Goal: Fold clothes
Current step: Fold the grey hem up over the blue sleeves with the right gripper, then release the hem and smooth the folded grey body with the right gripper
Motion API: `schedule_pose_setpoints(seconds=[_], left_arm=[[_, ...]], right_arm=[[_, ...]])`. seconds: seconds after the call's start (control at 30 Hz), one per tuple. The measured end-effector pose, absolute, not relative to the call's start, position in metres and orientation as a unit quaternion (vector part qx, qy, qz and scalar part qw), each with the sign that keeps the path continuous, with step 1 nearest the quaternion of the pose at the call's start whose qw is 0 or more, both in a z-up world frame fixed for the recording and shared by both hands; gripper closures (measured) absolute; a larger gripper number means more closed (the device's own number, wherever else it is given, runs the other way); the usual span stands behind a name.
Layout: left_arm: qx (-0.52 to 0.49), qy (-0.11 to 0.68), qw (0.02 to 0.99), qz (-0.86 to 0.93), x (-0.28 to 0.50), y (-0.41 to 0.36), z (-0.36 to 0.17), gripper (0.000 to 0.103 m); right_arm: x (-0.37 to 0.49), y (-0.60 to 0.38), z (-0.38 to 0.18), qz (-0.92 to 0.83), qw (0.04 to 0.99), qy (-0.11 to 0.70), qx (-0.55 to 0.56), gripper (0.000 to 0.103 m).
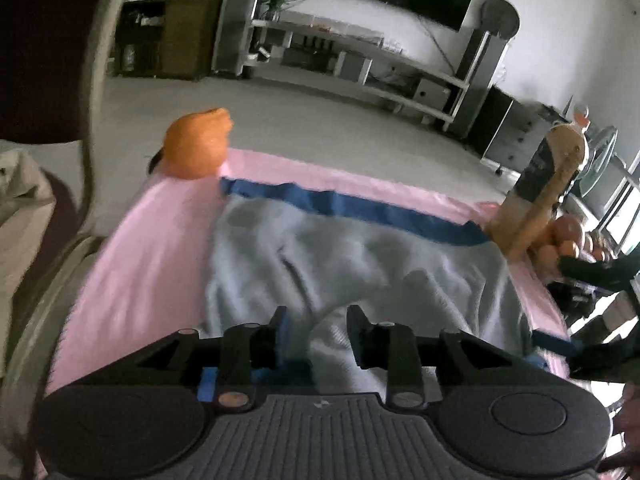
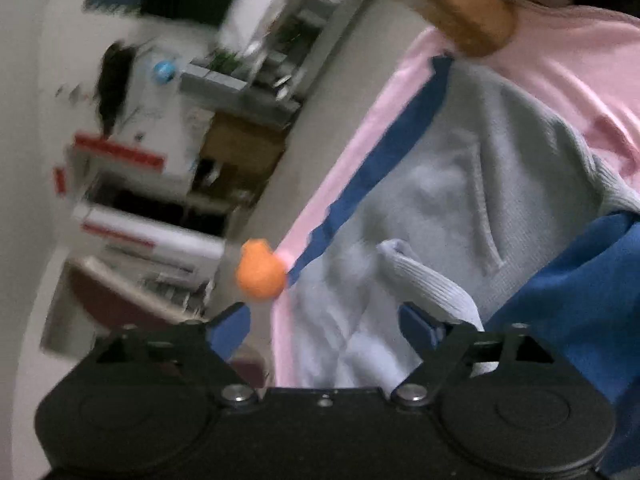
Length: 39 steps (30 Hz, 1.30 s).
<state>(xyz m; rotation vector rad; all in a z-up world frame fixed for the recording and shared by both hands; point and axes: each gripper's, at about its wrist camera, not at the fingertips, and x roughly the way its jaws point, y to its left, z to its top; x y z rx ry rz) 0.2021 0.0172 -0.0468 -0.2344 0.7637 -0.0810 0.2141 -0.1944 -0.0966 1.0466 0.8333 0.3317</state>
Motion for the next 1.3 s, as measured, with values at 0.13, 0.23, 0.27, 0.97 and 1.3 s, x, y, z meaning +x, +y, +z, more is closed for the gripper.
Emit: schedule_pose_setpoints(seconds=[0.13,0.23,0.27,0.97,1.3], left_arm=[[-0.102,0.387,0.913,-0.076,0.193,0.011,-0.059,0.077],[-0.087,0.397,0.907,-0.108,0.189,0.001,-0.071,0.086],[-0.07,0.394,0.909,-0.117,0.187,-0.008,-0.075,0.086],[0.054,0.399,0.911,-0.09,0.192,-0.022,-0.102,0.091],[0.054,0.38,0.915,-0.123,0.251,-0.045,-0.11,0.093]], right_arm=[[0.195,-0.202,-0.084,0.143,0.783,0.401,0.453,0.017],[0.188,-0.199,-0.089,0.144,0.776,0.431,0.437,0.025],[0.185,-0.195,-0.091,0.14,0.779,0.441,0.422,0.043],[0.207,-0.177,-0.125,0.03,0.848,0.474,0.237,0.086],[0.241,-0.194,-0.148,0.152,0.766,0.435,0.448,0.087]])
